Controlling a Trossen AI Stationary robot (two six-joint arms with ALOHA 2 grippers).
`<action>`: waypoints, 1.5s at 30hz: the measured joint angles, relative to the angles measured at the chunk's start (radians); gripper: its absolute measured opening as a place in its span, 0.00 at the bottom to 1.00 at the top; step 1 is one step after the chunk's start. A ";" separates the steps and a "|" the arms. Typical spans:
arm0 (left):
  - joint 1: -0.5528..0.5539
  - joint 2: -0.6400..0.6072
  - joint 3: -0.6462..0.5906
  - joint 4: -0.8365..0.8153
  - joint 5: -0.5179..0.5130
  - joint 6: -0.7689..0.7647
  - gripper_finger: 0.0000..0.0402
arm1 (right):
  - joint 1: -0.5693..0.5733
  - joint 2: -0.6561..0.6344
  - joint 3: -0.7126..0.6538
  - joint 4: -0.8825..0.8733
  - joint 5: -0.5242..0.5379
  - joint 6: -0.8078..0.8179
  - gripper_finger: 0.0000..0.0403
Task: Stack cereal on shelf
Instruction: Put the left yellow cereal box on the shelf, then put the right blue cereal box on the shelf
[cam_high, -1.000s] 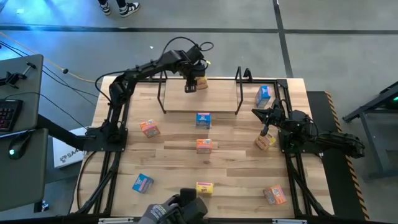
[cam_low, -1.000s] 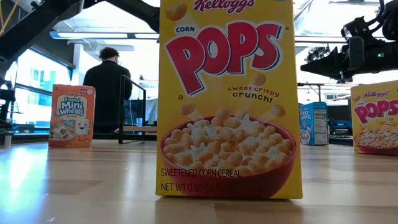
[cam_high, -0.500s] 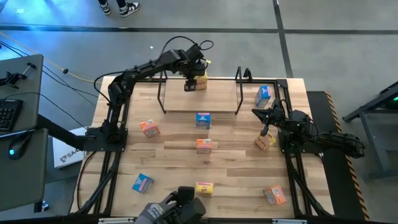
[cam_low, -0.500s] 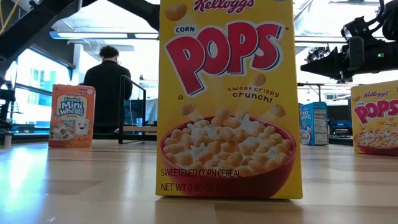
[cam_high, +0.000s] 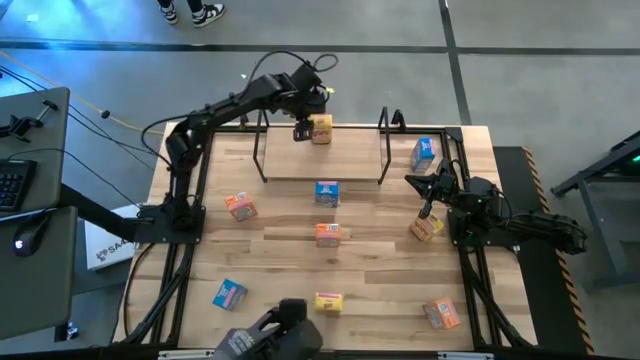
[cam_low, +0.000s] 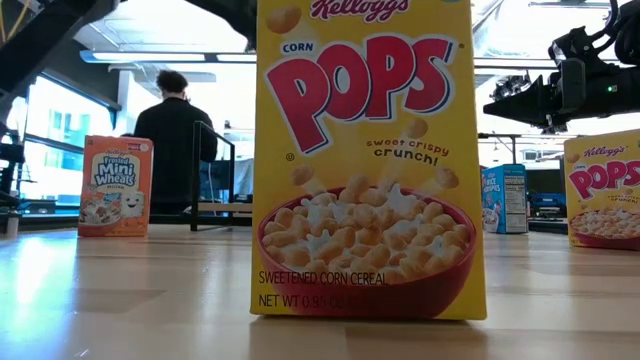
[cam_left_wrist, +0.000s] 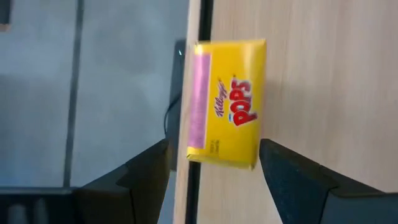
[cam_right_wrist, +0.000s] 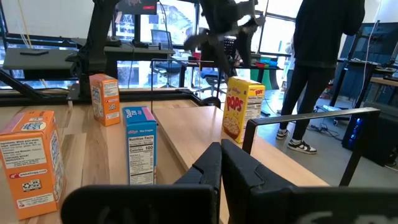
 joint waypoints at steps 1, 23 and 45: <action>0.000 -0.017 0.000 -0.002 0.021 -0.015 0.58 | 0.000 0.000 0.000 0.000 0.000 0.000 0.00; -0.121 -0.956 -1.244 1.071 0.354 -0.460 0.18 | 0.000 0.000 0.000 0.000 0.000 0.000 0.00; -0.118 -1.356 -1.730 1.474 0.405 -0.662 0.00 | 0.000 0.000 0.000 0.166 0.001 0.006 0.00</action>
